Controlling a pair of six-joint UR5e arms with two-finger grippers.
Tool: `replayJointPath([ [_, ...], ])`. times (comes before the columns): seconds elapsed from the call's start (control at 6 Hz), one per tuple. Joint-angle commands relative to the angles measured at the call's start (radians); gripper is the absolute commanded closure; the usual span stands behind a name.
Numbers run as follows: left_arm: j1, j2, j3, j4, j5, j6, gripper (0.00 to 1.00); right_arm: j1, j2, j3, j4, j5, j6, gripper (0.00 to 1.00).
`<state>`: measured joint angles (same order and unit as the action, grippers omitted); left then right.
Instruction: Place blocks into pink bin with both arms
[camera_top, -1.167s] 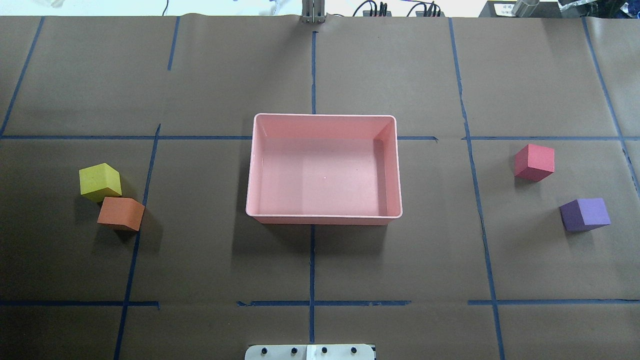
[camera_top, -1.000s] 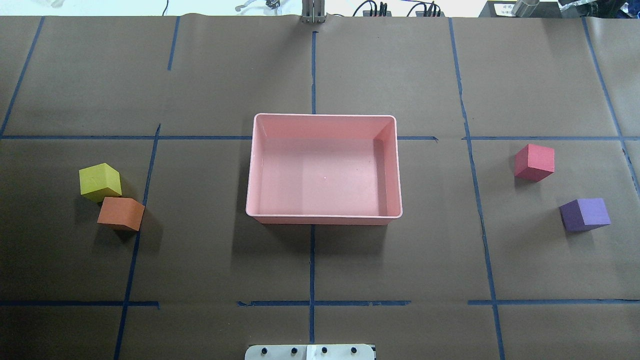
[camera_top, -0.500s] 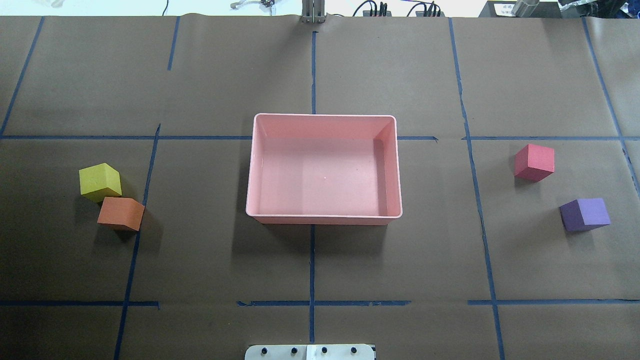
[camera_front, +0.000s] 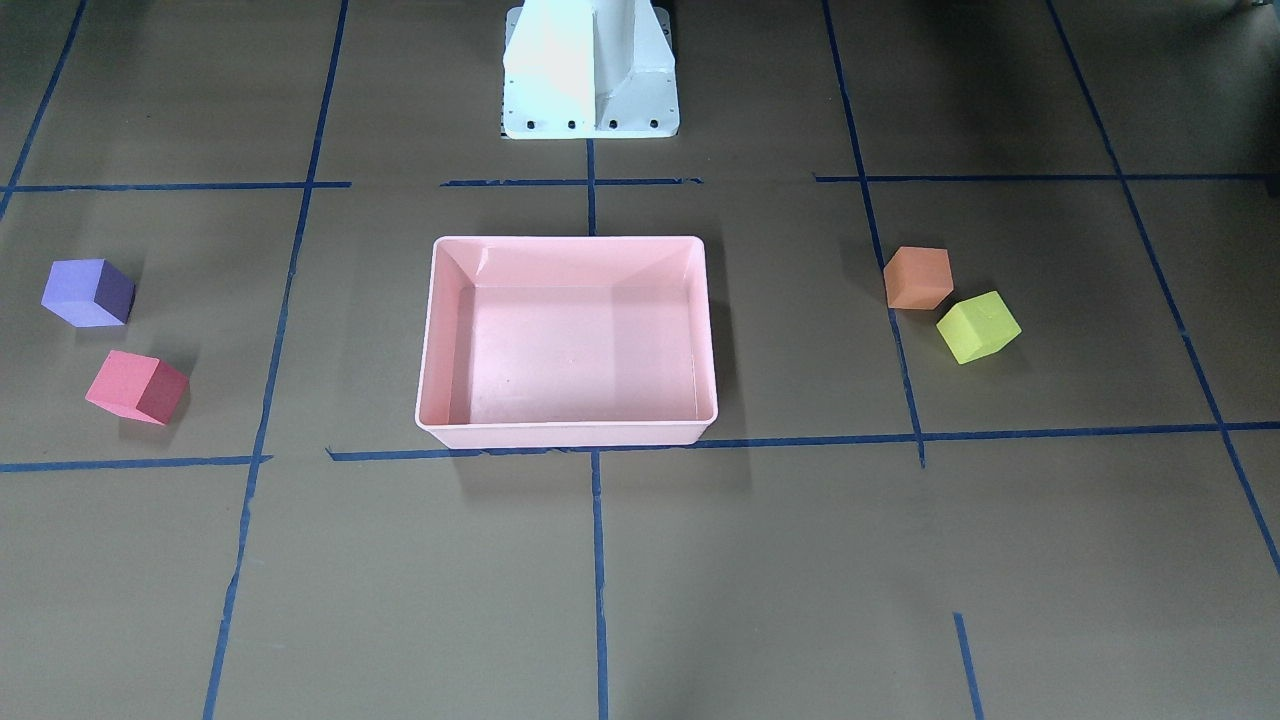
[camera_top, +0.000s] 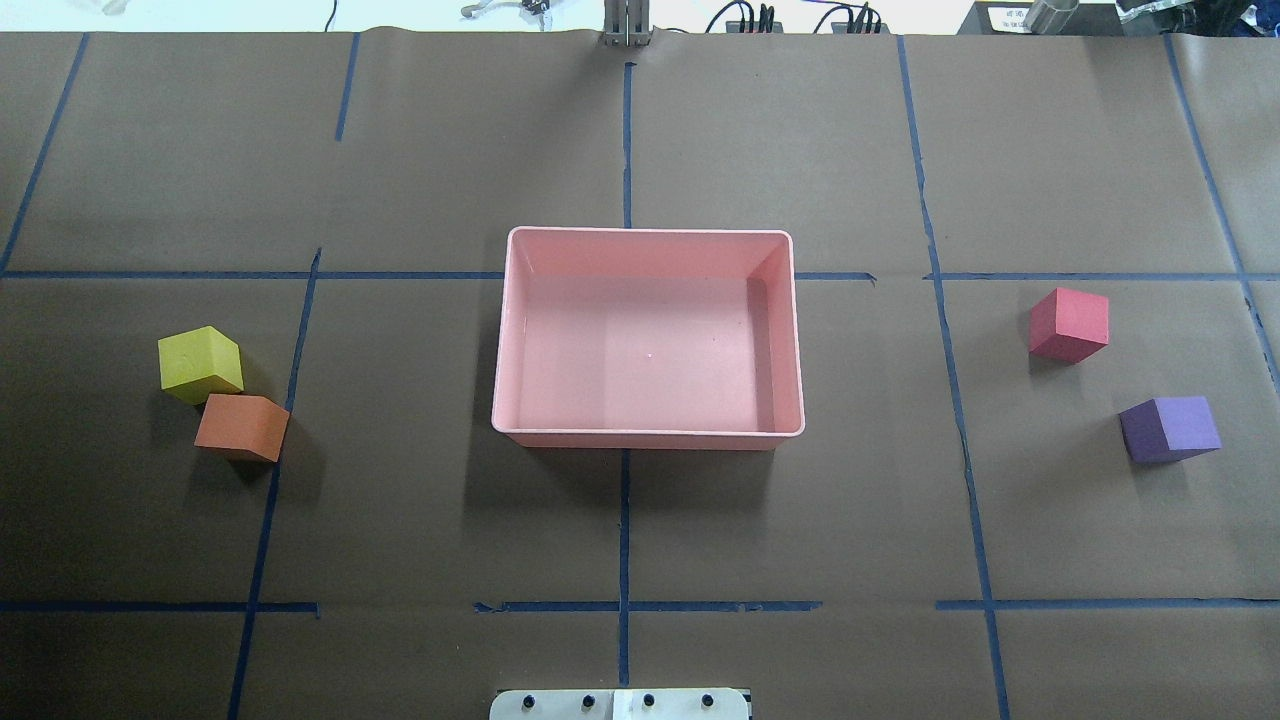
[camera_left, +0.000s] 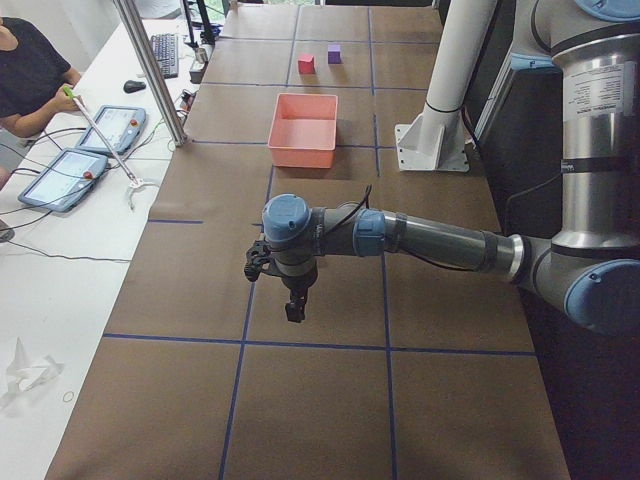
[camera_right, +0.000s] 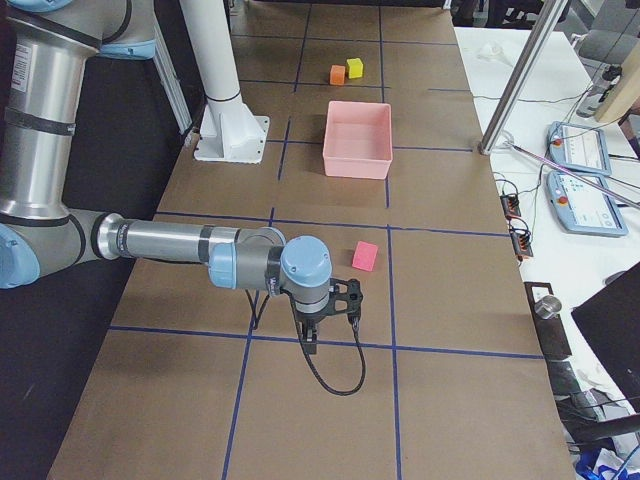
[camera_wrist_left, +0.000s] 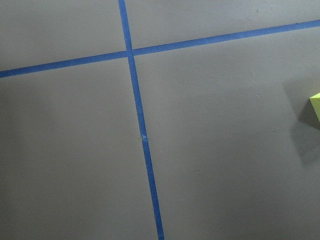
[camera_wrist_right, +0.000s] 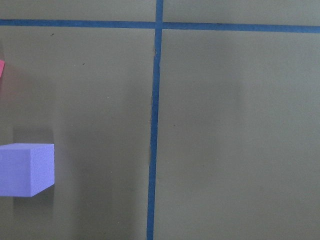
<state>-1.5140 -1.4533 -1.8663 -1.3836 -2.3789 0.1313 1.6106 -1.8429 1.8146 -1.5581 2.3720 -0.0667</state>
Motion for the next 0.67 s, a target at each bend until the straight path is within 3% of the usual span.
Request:
replayJointPath([
  [0.0,0.000,0.001,0.013,0.001,-0.005,-0.001,0.00,-0.001,-0.001,0.000,0.000,0.035,0.004,0.00],
  [0.5,0.000,0.001,-0.004,-0.003,-0.006,0.002,0.00,-0.090,0.004,-0.009,0.131,0.076,0.078,0.00],
])
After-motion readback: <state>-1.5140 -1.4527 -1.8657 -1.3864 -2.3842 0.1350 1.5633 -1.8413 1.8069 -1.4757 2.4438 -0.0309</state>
